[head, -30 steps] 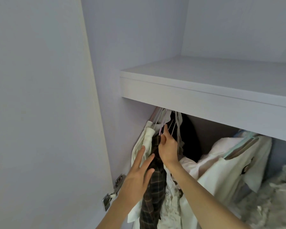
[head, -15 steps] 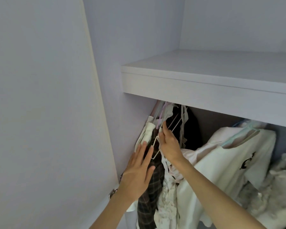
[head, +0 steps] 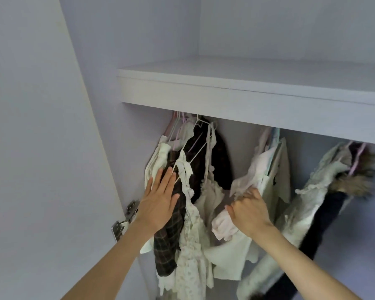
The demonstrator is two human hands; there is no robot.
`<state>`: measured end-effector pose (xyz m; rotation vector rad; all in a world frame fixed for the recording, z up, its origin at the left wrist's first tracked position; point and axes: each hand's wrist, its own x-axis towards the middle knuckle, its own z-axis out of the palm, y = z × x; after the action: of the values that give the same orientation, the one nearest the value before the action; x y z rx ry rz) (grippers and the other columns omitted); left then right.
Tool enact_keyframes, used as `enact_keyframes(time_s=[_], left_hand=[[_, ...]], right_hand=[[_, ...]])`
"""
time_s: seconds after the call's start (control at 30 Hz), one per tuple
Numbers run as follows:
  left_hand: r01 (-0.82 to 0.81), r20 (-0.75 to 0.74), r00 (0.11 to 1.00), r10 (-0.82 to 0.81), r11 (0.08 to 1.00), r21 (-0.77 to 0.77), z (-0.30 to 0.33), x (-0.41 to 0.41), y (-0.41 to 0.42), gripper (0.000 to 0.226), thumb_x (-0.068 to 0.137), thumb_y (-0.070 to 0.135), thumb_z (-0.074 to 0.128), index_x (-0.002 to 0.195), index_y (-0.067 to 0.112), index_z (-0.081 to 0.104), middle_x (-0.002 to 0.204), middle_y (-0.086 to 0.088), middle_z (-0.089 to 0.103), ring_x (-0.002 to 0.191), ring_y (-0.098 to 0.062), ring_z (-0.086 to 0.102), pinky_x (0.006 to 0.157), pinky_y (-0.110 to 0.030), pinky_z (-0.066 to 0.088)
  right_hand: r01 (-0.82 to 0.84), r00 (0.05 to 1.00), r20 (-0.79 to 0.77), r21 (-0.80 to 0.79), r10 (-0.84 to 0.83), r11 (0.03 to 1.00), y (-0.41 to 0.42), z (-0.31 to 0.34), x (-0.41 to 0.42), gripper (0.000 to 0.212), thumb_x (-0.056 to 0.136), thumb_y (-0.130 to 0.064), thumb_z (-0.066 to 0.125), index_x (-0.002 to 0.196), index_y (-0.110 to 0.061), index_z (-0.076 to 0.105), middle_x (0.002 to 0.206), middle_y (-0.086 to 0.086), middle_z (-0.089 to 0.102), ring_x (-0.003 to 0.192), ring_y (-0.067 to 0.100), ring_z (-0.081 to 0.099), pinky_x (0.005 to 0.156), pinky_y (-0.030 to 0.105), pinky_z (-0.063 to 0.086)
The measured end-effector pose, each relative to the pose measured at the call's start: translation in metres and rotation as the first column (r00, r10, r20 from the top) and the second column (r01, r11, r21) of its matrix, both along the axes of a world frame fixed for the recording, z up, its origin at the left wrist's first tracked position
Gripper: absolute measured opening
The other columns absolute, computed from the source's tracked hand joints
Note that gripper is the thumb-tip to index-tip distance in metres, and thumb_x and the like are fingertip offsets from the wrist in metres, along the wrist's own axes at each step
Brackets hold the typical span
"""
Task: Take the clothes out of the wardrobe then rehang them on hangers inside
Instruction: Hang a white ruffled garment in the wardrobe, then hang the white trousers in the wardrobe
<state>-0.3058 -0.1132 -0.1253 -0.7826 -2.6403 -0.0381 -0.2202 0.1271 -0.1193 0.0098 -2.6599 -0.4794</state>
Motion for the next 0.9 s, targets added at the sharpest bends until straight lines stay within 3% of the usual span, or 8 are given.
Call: enact_keyframes(time_s=[0.07, 0.13, 0.2, 0.33, 0.53, 0.63, 0.73, 0.9], left_hand=[[-0.023, 0.0, 1.0, 0.023, 1.0, 0.006, 0.002, 0.009, 0.005, 0.06, 0.095, 0.042, 0.019, 0.139, 0.007, 0.037, 0.149, -0.01, 0.029, 0.138, -0.031, 0.024, 0.107, -0.047, 0.027], [-0.045, 0.035, 0.998, 0.044, 0.999, 0.02, 0.001, 0.022, 0.008, 0.061, 0.095, 0.045, 0.015, 0.145, 0.011, 0.022, 0.153, -0.006, 0.012, 0.141, -0.029, 0.005, 0.113, -0.045, 0.012], [-0.083, 0.06, 0.995, 0.081, 0.996, 0.036, -0.001, 0.04, 0.01, 0.059, 0.095, 0.044, 0.017, 0.146, 0.014, 0.015, 0.154, -0.005, 0.006, 0.141, -0.027, -0.005, 0.113, -0.042, 0.001], [-0.141, 0.002, 0.99, 0.141, 0.987, 0.072, -0.005, 0.091, 0.004, 0.056, 0.093, 0.04, 0.026, 0.139, 0.012, 0.04, 0.147, -0.012, 0.034, 0.137, -0.033, 0.026, 0.107, -0.05, 0.02], [-0.351, 0.029, 0.936, 0.351, 0.923, 0.161, -0.022, 0.187, -0.052, 0.053, 0.094, 0.039, 0.029, 0.142, 0.016, 0.031, 0.15, -0.009, 0.029, 0.14, -0.029, 0.018, 0.111, -0.052, 0.023], [-0.495, 0.085, 0.869, 0.488, 0.846, 0.201, -0.04, 0.244, -0.091, 0.054, 0.094, 0.041, 0.029, 0.144, 0.018, 0.027, 0.151, -0.01, 0.027, 0.141, -0.031, 0.014, 0.111, -0.052, 0.018], [-0.651, 0.165, 0.759, 0.63, 0.741, 0.162, -0.055, 0.308, -0.133, 0.056, 0.095, 0.046, 0.025, 0.144, 0.02, 0.027, 0.151, -0.011, 0.026, 0.141, -0.032, 0.013, 0.109, -0.051, 0.016], [-0.838, 0.229, 0.545, 0.807, 0.516, 0.175, -0.068, 0.427, -0.198, 0.056, 0.089, 0.044, 0.033, 0.138, 0.019, 0.039, 0.145, -0.012, 0.037, 0.137, -0.032, 0.022, 0.104, -0.052, 0.032]], right_hand=[[-0.022, 1.0, -0.014, -0.03, 0.021, 0.999, 0.01, -0.002, 0.01, 0.034, 0.057, -0.032, 0.083, 0.038, -0.016, 0.06, 0.038, 0.001, 0.053, 0.04, 0.018, 0.053, 0.08, 0.038, 0.03], [-0.073, 0.997, -0.024, -0.057, 0.071, 0.996, 0.017, -0.003, 0.018, 0.03, 0.074, -0.038, 0.061, 0.051, -0.019, 0.068, 0.047, -0.002, 0.06, 0.048, 0.018, 0.059, 0.086, 0.039, 0.031], [-0.166, 0.986, -0.014, -0.137, 0.166, 0.977, 0.016, 0.0, 0.023, 0.041, 0.08, -0.039, 0.039, 0.074, -0.02, 0.074, 0.066, -0.002, 0.068, 0.065, 0.017, 0.066, 0.093, 0.042, 0.039], [-0.337, 0.94, -0.022, -0.217, 0.34, 0.916, -0.003, 0.004, 0.034, 0.049, 0.085, -0.04, 0.032, 0.109, -0.016, 0.069, 0.105, 0.004, 0.07, 0.098, 0.021, 0.066, 0.096, 0.046, 0.045], [-0.547, 0.808, 0.037, -0.319, 0.587, 0.774, -0.087, 0.003, 0.06, 0.059, 0.095, -0.048, 0.02, 0.126, -0.015, 0.058, 0.123, 0.009, 0.062, 0.112, 0.024, 0.06, 0.097, 0.05, 0.042], [-0.649, 0.701, 0.052, -0.366, 0.711, 0.667, -0.139, -0.006, 0.085, 0.056, 0.089, -0.046, 0.03, 0.127, -0.014, 0.056, 0.125, 0.01, 0.06, 0.114, 0.024, 0.059, 0.097, 0.05, 0.042], [-0.711, 0.599, 0.088, -0.398, 0.796, 0.579, -0.193, -0.02, 0.117, 0.056, 0.091, -0.048, 0.027, 0.128, -0.017, 0.055, 0.127, 0.008, 0.059, 0.114, 0.023, 0.059, 0.095, 0.049, 0.042], [-0.8, 0.359, 0.083, -0.486, 0.93, 0.352, -0.293, -0.034, 0.195, 0.056, 0.085, -0.045, 0.036, 0.126, -0.015, 0.057, 0.125, 0.009, 0.061, 0.112, 0.024, 0.06, 0.095, 0.049, 0.041]])
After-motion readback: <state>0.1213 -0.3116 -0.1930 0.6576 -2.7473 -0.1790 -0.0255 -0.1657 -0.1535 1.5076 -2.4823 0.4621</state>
